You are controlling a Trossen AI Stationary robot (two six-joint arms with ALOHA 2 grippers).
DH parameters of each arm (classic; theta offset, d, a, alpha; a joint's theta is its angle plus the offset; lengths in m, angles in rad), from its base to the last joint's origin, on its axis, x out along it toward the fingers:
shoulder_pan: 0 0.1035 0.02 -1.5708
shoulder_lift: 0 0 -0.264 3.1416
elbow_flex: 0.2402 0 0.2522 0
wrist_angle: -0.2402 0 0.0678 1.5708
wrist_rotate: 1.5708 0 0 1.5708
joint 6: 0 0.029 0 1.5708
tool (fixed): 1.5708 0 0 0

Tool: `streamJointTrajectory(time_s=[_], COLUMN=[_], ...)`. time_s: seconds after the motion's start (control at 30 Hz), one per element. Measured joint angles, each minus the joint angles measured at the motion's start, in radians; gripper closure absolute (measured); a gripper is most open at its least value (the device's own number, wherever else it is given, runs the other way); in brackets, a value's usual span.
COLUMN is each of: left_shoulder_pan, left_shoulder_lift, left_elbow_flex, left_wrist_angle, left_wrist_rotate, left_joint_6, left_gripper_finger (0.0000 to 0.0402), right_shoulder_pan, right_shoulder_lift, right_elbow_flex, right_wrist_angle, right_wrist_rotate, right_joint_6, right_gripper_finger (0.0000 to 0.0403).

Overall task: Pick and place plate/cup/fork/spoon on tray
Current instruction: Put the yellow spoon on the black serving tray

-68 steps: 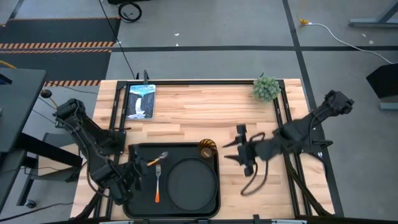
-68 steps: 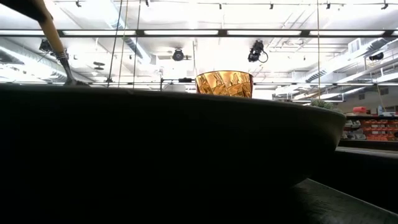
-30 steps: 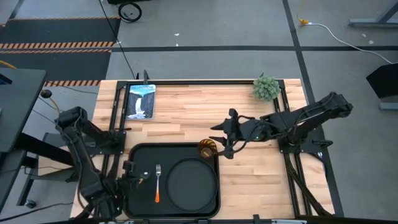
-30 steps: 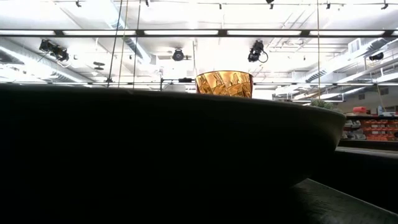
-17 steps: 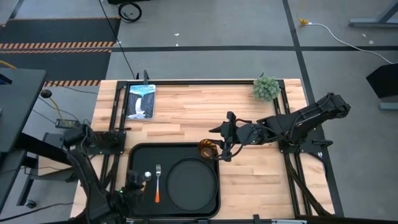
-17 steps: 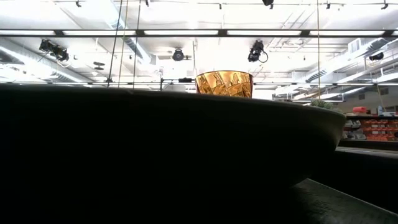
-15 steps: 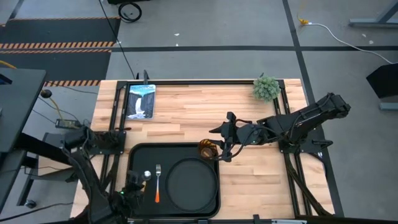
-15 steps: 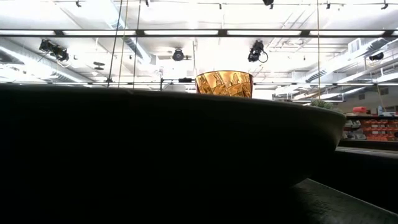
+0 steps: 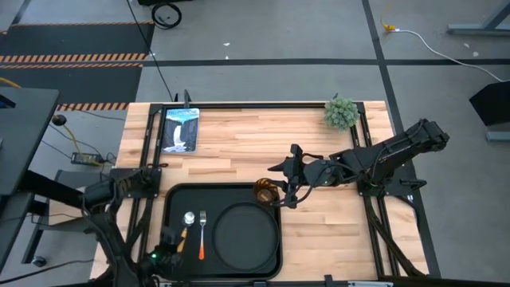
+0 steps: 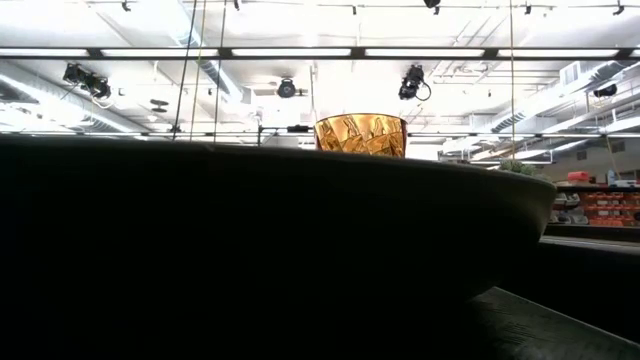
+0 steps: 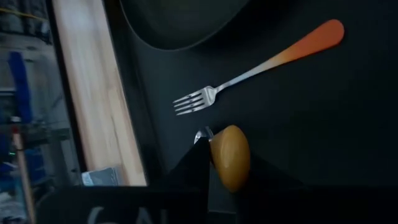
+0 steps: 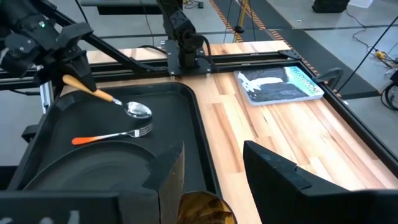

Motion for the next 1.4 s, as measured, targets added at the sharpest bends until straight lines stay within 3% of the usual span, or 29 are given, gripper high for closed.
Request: streamJointTrajectory(time_s=[0.27, 0.53, 0.83, 1.03, 1.4], left_shoulder_pan=[-0.014, -0.014, -0.018, -0.018, -0.001], left_shoulder_lift=[0.092, 0.1, 0.1, 0.1, 0.1], left_elbow_flex=[-0.001, -0.001, -0.001, -0.001, -0.003], left_wrist_angle=[-0.008, 0.016, 0.092, 0.087, 0.04], left_wrist_rotate=[-0.008, 0.023, 0.042, 0.099, 0.067], left_joint_6=[0.008, -0.067, -0.079, -0.077, -0.072], left_gripper_finger=[0.036, 0.0353, 0.0277, 0.0246, 0.0264], right_shoulder_pan=[0.0, 0.0, 0.005, 0.008, 0.009], right_shoulder_lift=[0.0, 0.0, 0.0, 0.0, 0.0], right_elbow_flex=[0.0, 0.0, 0.0, 0.0, 0.0], right_wrist_angle=[0.0, 0.0, 0.0, 0.0, 0.01], right_wrist_rotate=[0.0, -0.003, -0.004, -0.003, -0.003], right_joint_6=[0.004, 0.008, 0.008, 0.008, -0.001], right_gripper_finger=[0.0231, 0.0231, 0.0231, 0.0231, 0.0231])
